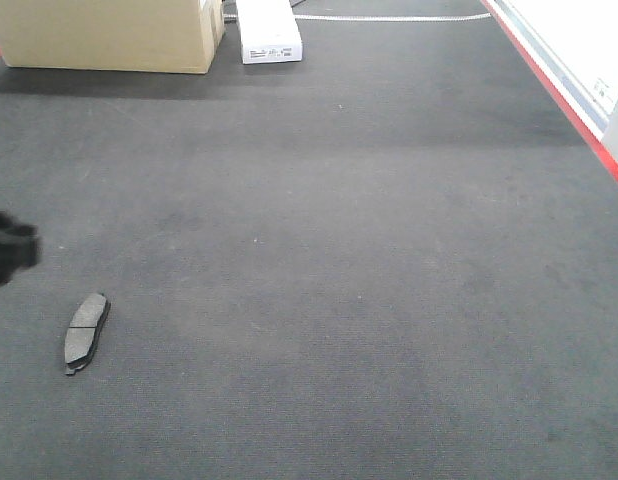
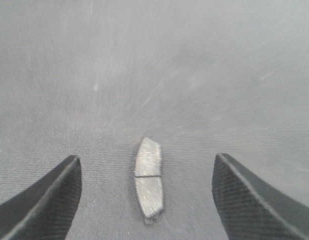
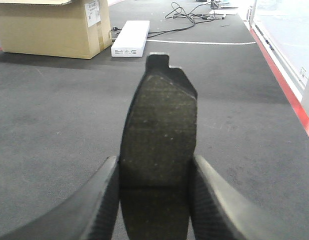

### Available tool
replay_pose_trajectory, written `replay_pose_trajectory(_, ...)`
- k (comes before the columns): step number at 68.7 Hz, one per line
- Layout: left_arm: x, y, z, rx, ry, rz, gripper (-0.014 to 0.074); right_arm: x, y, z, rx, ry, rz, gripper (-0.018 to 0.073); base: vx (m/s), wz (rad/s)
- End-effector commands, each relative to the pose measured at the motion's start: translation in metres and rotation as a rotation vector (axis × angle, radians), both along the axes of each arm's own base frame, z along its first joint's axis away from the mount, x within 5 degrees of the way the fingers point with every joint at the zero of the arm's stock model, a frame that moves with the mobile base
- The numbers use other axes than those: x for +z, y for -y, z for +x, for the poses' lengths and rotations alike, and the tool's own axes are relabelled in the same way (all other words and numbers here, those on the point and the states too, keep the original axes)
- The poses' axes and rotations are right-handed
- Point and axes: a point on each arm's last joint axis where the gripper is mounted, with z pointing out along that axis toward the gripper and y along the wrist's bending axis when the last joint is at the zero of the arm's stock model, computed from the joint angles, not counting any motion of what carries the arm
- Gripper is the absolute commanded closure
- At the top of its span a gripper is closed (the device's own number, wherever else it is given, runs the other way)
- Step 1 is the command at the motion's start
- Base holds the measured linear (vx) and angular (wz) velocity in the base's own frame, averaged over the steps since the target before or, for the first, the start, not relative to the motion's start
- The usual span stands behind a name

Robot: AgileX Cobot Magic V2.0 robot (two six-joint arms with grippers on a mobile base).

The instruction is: Move and align brake pads A on conveyor

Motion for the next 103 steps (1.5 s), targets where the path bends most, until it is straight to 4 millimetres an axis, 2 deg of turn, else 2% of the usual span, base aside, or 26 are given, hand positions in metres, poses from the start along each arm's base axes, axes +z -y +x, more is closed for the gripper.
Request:
replay_pose_trajectory(1, 0.014, -0.001, -0.020, -0.035, 0.157, -0.031, 0.0062, 0.017, 0.000, 0.001, -0.004, 0.113, 0.011, 0.0564, 0.00, 0.00)
replay_pose_trajectory(22, 0.002, -0.016, -0.096, -0.087, 0.442, -0.042, 0.0062, 0.017, 0.000, 0.001, -0.004, 0.113, 0.011, 0.0564, 0.00, 0.00)
replay_pose_trajectory(32, -0.008, -0.022, -0.125, -0.087, 0.539, -0.068, 0.0062, 0.017, 0.000, 0.001, -0.003, 0.113, 0.010, 0.0564, 0.00, 0.00)
replay_pose_trajectory(39, -0.017, -0.025, -0.137, -0.086, 0.577, -0.087, 0.0062, 0.017, 0.000, 0.001, -0.003, 0.113, 0.010, 0.0564, 0.00, 0.00)
replay_pose_trajectory(51, -0.026, -0.026, -0.143, -0.082, 0.579, -0.093, 0.0062, 0.017, 0.000, 0.001, -0.003, 0.113, 0.010, 0.0564, 0.00, 0.00)
replay_pose_trajectory(103, -0.028, -0.026, -0.143, -0.079, 0.566, -0.090, 0.0062, 0.017, 0.000, 0.001, -0.003, 0.113, 0.010, 0.0564, 0.00, 0.00)
